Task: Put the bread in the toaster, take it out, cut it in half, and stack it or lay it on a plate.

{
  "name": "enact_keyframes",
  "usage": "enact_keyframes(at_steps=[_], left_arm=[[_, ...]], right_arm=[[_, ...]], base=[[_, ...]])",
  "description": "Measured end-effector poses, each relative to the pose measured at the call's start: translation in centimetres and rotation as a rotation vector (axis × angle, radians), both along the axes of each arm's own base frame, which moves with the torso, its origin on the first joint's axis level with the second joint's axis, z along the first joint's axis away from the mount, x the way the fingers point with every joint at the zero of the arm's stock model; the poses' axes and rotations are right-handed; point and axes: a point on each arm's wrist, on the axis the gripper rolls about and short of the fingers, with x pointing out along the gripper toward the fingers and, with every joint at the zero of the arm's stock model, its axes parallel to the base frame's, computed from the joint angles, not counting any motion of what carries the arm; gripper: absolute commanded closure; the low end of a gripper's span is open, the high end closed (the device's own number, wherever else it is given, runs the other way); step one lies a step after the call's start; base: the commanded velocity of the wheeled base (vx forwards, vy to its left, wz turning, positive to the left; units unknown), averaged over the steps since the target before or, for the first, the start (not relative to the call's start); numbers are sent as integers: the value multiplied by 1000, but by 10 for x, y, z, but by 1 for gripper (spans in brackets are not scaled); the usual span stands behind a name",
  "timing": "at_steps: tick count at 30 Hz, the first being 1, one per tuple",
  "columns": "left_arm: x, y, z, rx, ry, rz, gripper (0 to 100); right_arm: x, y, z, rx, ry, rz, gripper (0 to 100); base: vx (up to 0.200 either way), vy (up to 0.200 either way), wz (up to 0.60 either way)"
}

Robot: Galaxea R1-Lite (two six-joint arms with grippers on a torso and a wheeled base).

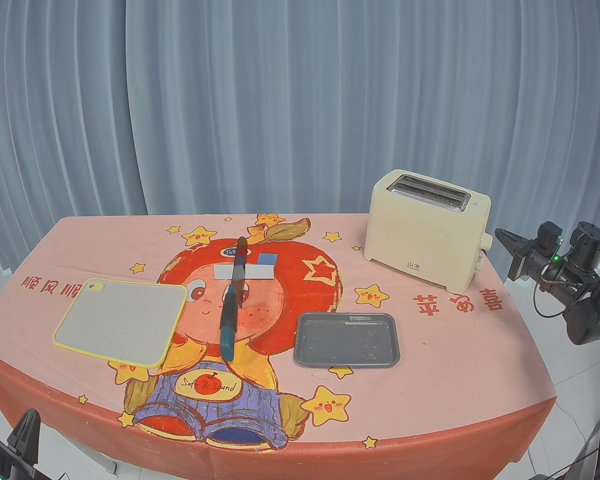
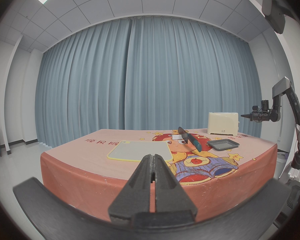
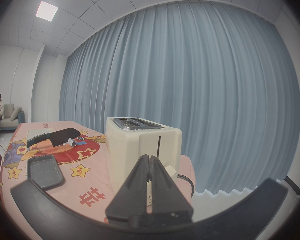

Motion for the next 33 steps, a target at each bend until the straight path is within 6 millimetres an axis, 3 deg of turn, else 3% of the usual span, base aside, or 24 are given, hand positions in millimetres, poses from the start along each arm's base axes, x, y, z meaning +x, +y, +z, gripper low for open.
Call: enact_keyframes(at_steps=[16, 33], left_arm=[[0, 0, 0, 0, 0, 0, 100], [0, 0, 0, 0, 0, -1, 100]], right_arm=[[-7, 1, 5, 6, -5, -4, 100], [-57, -7, 17, 32, 28, -50, 100]], base=[[0, 0, 0], [0, 0, 0]])
